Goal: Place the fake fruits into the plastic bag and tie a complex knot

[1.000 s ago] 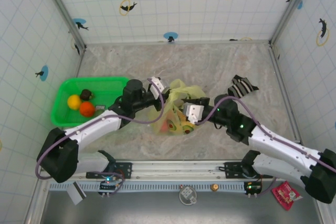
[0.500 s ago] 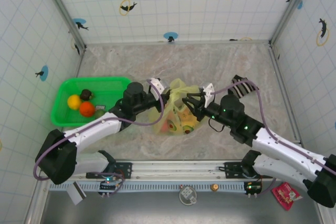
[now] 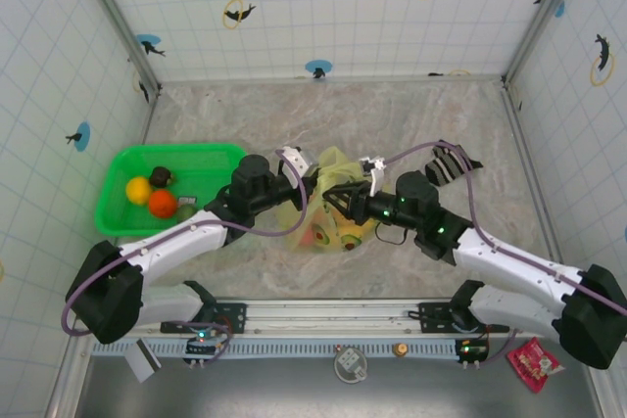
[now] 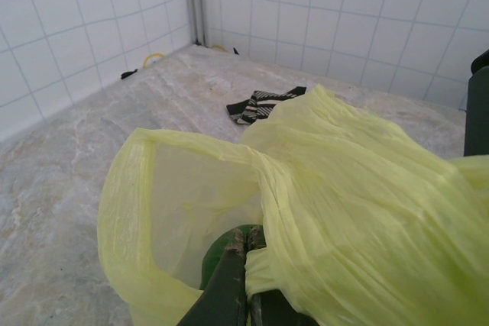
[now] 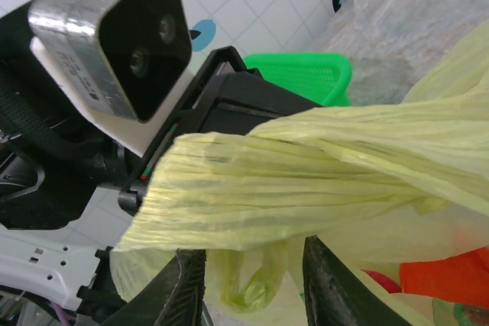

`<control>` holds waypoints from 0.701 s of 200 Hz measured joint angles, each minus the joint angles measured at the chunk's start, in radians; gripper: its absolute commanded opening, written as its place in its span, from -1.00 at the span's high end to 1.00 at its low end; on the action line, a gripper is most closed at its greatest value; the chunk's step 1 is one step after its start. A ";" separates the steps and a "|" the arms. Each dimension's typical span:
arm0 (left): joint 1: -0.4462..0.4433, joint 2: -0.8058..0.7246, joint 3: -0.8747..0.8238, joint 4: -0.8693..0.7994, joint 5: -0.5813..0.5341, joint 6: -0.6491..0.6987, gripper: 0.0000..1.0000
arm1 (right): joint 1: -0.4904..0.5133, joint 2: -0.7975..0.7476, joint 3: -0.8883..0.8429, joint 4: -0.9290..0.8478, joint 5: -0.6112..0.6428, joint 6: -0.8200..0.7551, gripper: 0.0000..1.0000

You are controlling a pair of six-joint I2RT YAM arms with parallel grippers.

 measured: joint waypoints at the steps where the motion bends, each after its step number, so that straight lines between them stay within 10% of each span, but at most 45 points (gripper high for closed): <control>1: 0.000 0.000 0.000 0.000 0.000 0.000 1.00 | 0.000 0.001 0.000 0.001 -0.002 0.000 0.28; 88: -0.001 0.000 0.000 -0.005 -0.003 0.000 1.00 | 0.000 0.084 0.003 0.068 -0.043 0.013 0.14; 140: -0.008 0.000 0.000 -0.005 -0.003 0.000 1.00 | -0.004 0.122 0.007 0.100 -0.047 0.017 0.66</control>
